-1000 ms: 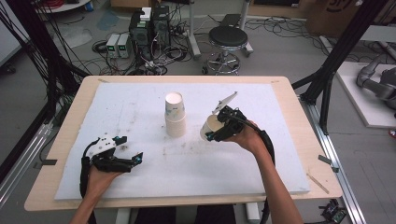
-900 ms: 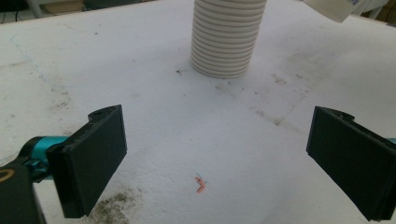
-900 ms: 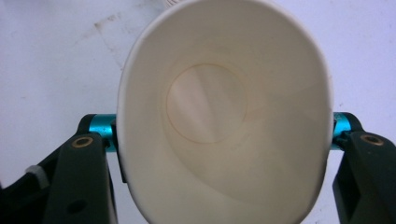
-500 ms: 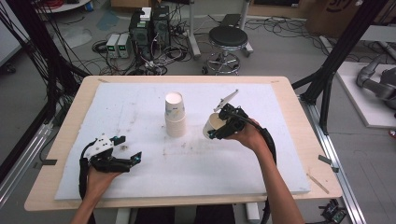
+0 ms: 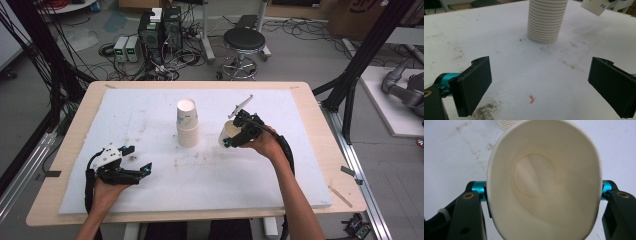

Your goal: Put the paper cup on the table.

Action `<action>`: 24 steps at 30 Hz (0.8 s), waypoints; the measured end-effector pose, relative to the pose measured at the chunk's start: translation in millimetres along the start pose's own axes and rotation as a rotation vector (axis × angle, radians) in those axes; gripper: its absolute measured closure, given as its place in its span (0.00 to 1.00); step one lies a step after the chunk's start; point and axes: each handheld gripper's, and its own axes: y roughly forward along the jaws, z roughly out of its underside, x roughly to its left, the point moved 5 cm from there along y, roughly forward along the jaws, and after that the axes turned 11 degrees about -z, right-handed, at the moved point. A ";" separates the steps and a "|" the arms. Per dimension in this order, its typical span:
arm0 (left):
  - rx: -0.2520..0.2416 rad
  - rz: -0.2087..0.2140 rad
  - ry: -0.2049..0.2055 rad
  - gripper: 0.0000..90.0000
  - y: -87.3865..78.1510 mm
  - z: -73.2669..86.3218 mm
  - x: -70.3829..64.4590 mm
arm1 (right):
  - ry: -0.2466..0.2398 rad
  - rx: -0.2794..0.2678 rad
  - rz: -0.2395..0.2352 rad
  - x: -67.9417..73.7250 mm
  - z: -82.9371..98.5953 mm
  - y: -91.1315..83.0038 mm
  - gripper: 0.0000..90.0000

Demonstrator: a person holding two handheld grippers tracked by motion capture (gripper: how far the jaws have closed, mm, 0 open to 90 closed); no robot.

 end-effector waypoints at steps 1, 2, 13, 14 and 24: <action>0.000 0.000 0.000 0.06 0.0 0.0 0.0 | 0.002 0.006 0.005 -1.3 0.0 1.3 0.37; 0.002 0.003 -0.002 0.06 0.0 0.0 -0.3 | 0.003 0.019 0.008 -3.2 0.0 3.7 0.37; 0.007 0.006 -0.003 0.06 1.0 0.0 -0.5 | 0.002 0.113 0.031 -9.4 -3.4 18.0 0.37; 0.008 0.005 -0.003 0.06 1.0 0.0 -0.5 | -0.001 0.117 0.029 -9.8 -3.7 19.4 0.37; 0.013 0.007 0.002 0.06 1.3 0.2 -0.8 | -0.018 0.188 0.036 -10.6 -4.5 33.6 0.37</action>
